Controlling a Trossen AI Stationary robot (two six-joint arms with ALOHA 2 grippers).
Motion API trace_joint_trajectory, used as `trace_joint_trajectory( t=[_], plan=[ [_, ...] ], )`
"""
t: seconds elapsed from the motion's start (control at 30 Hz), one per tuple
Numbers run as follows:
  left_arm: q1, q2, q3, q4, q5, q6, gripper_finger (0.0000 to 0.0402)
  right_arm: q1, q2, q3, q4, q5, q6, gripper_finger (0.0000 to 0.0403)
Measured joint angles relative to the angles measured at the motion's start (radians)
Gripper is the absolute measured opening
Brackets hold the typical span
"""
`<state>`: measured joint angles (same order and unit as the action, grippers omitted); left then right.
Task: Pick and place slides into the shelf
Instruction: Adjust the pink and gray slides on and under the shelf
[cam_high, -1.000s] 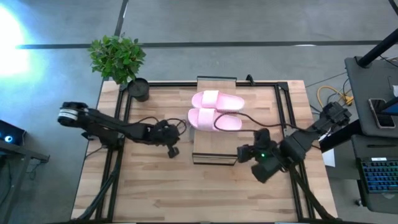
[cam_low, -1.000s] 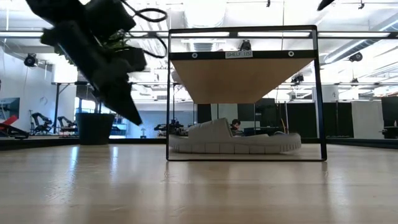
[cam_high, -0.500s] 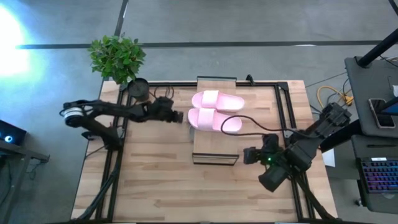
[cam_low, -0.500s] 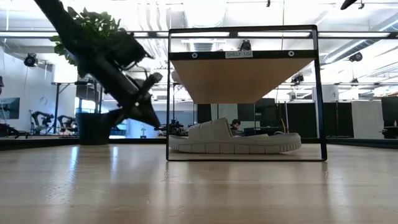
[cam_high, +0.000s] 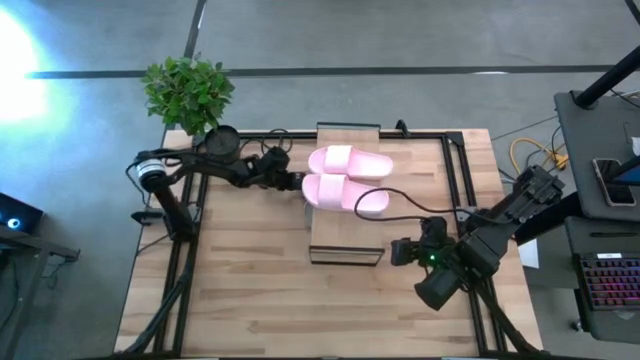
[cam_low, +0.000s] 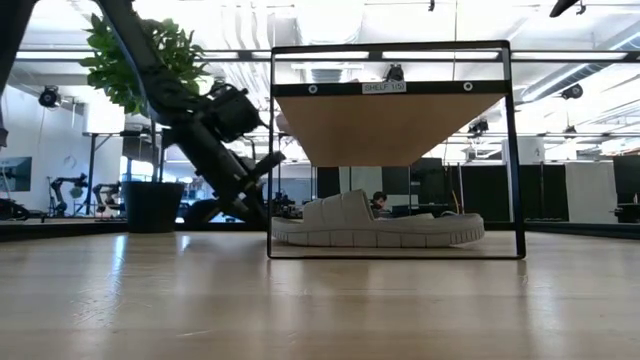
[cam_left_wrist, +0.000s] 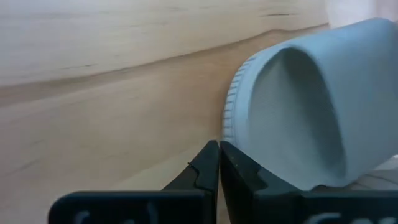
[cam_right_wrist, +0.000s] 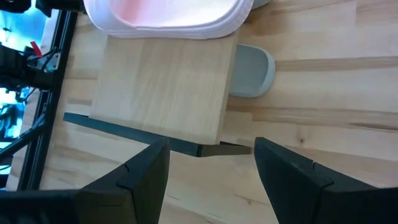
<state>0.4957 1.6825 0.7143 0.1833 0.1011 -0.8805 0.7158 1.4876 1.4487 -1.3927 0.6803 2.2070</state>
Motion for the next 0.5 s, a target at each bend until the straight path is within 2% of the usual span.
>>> trace_joint_trajectory(
  t=[0.23,0.5],
  plan=[
    [-0.018,0.048,0.050,0.000,0.031,0.005,0.0000,0.000,0.000,0.000,-0.002,-0.006,0.003,0.0226],
    [-0.058,-0.021,0.024,-0.022,0.036,0.057,0.0000,0.000,0.000,0.000,-0.032,-0.006,0.046,0.0226]
  ],
)
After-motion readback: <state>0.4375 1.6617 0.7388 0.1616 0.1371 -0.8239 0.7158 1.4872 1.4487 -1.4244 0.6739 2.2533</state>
